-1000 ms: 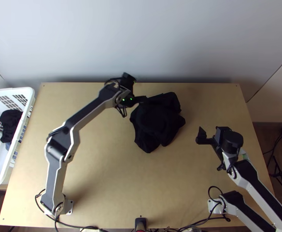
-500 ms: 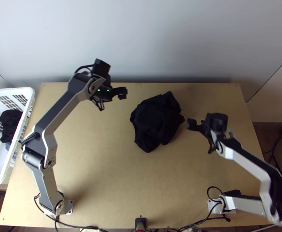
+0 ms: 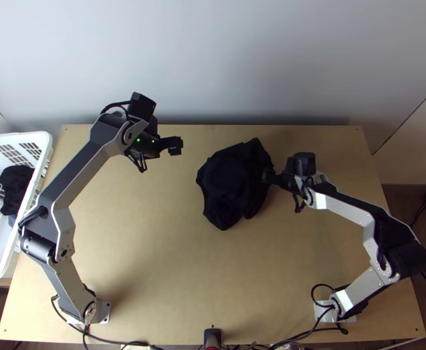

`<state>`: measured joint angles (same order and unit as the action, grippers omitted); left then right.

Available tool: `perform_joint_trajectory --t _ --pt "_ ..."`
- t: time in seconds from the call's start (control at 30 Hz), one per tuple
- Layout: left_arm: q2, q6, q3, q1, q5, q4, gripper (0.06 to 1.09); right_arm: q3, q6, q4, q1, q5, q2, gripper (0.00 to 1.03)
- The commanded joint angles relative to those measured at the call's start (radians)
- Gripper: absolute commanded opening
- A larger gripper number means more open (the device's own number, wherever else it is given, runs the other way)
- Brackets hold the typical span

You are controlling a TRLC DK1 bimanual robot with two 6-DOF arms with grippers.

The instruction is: Fold the t-shirt

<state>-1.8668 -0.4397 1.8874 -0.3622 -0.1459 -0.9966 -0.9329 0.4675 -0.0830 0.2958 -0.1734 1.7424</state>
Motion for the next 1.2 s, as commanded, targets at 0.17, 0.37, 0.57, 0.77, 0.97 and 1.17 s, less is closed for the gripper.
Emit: perform_joint_trajectory --t 0.17,0.37,0.57,0.77,0.97,1.17 --pt "0.000 0.012 -0.042 0.022 0.000 0.009 1.03 -0.052 -0.046 0.100 0.054 -0.061 -0.040 0.31" --pt "-0.006 0.010 -0.057 0.022 0.000 0.016 1.03 -0.081 -0.052 0.115 0.043 -0.066 -0.115 0.03" --pt "0.006 0.012 -0.065 0.020 -0.001 0.016 1.03 -0.280 -0.086 0.374 0.037 -0.066 -0.268 0.03" --pt "0.040 0.015 -0.177 -0.015 0.000 0.067 1.03 -0.642 -0.079 0.589 0.068 -0.066 -0.320 0.03" --pt "0.075 0.015 -0.221 -0.060 0.000 0.110 1.03 -1.011 -0.069 0.675 0.131 -0.054 -0.245 0.03" --pt "0.104 0.024 -0.240 -0.072 0.000 0.108 1.03 -1.255 -0.063 0.621 0.134 -0.014 -0.195 0.03"
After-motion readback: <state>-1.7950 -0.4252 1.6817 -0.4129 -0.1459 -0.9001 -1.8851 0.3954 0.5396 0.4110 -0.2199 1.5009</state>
